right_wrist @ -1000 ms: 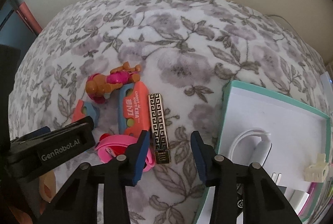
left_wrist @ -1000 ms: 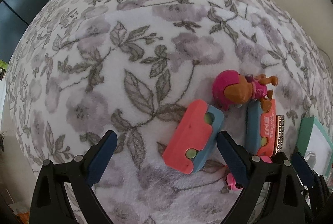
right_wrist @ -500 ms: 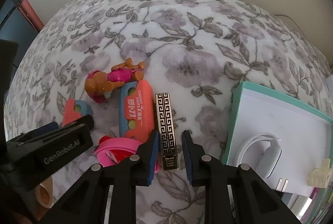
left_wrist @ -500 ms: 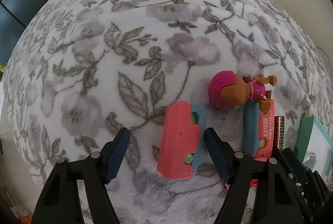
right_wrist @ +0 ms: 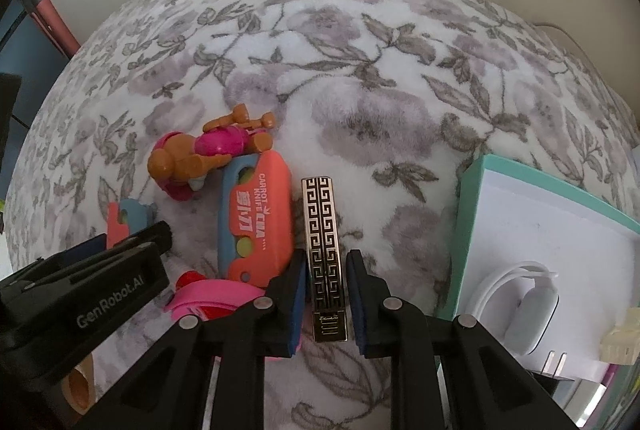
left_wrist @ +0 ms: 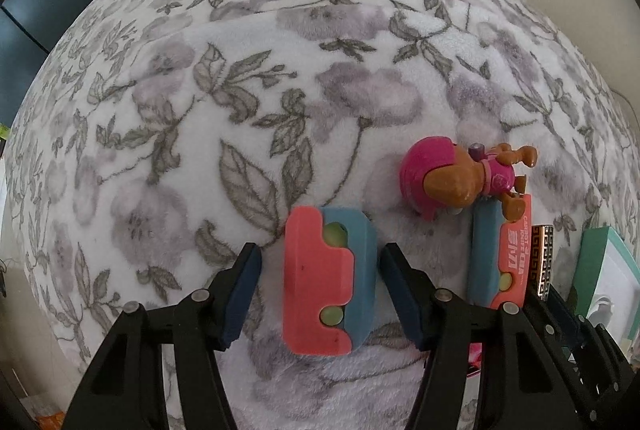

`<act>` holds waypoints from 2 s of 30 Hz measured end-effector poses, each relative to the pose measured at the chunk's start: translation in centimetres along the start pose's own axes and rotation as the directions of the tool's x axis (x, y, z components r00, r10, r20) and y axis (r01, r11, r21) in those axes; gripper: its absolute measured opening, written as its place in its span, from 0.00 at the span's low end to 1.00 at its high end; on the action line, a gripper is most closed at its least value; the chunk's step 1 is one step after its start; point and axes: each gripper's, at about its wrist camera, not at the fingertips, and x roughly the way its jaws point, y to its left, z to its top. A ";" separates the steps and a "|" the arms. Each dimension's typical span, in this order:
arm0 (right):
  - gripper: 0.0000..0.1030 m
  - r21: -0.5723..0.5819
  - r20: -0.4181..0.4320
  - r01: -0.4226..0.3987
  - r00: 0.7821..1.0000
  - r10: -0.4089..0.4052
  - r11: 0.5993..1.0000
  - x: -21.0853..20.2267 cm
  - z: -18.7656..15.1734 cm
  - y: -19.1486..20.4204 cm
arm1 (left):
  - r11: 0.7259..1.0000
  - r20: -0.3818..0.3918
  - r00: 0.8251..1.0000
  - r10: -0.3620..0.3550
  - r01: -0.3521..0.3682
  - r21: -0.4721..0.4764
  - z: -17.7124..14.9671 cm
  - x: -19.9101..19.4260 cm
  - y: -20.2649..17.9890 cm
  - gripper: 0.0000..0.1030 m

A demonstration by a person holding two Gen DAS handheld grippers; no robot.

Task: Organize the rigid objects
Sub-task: 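Grasp the gold patterned box with the right gripper while the left grips the pink-blue eraser, then carry the gold box in the right gripper while the left carries the eraser over the tray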

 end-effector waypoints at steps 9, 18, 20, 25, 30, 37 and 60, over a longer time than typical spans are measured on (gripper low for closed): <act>0.17 -0.005 0.029 0.021 0.999 -0.021 1.000 -0.1 -0.7 0.1 | 1.000 0.013 1.000 0.007 -0.008 0.007 -0.1 -0.5 -0.5 0.59; 0.16 0.011 0.030 -0.001 1.000 0.001 1.000 -0.4 -1.6 -0.5 | 0.999 0.027 0.999 0.027 -0.028 0.038 -0.3 -1.2 -1.8 0.43; 0.16 0.015 0.026 -0.007 1.000 0.007 1.000 -0.6 -1.7 -0.6 | 0.999 0.027 0.999 0.033 -0.034 0.038 -0.4 -1.5 -1.8 0.43; 0.16 0.040 0.037 -0.024 0.999 0.023 0.999 -1.9 -1.8 -1.1 | 0.998 0.064 0.997 0.050 -0.053 0.034 -0.6 -3.0 -1.7 0.43; 0.16 0.078 0.070 -0.048 0.997 0.042 0.996 -4.3 -1.8 -2.5 | 0.998 0.132 0.990 0.052 -0.055 0.017 -0.7 -5.8 -1.6 0.43; 0.16 0.153 0.135 -0.071 0.989 0.051 0.986 -8.8 -2.7 -5.2 | 0.998 0.229 0.973 -0.011 -0.004 0.063 -2.0 -11.0 -3.4 0.43; 0.16 0.433 0.085 0.087 0.987 -0.137 0.897 -12.6 -8.0 -19.0 | 0.919 0.229 0.958 -0.175 0.076 0.386 -8.6 -15.9 -18.5 0.43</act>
